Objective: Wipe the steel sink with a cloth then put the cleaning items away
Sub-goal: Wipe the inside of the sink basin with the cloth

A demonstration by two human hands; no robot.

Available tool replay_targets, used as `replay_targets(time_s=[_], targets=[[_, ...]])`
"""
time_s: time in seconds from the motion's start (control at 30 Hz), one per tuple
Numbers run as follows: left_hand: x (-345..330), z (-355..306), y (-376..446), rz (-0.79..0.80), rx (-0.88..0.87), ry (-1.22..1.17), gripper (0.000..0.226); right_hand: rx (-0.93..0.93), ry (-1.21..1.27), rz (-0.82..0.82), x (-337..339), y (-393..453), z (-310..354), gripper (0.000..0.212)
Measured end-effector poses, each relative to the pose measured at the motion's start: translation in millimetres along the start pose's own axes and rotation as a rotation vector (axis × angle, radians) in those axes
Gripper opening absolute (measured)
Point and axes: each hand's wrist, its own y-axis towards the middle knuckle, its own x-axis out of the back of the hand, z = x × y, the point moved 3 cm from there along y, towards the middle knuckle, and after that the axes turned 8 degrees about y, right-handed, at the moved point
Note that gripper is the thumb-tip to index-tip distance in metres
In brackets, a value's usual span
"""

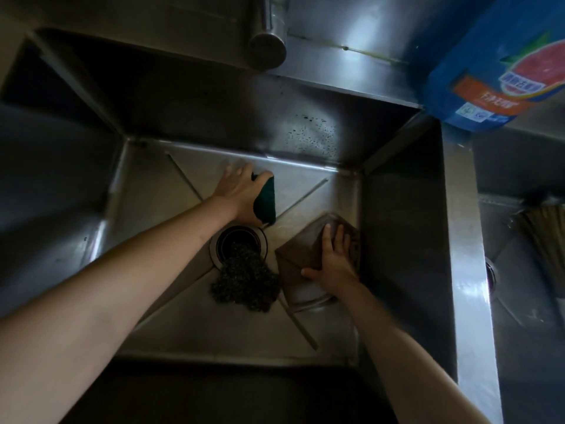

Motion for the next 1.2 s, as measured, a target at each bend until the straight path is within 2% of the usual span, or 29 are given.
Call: replay_targets(time_s=[0.17,0.33,0.67,0.93,1.2], targets=[[-9,11,-17,-0.003,0.02,-0.094,0.11,0.005,-0.044,0.03,25,20,6,0.116],[-22,19,-30,0.029,0.039,-0.005,0.117,0.0,-0.169,-0.04,23,16,16,0.105],[-31,43,-47,-0.067,0.07,0.04,0.106,-0.106,0.01,-0.038,14,18,13,0.098],[-37,67,-54,-0.098,0.172,-0.083,0.109,-0.053,-0.024,-0.062,35,48,18,0.103],[-40,94,-74,-0.035,0.218,-0.092,0.118,0.006,-0.083,-0.047,53,74,48,0.11]])
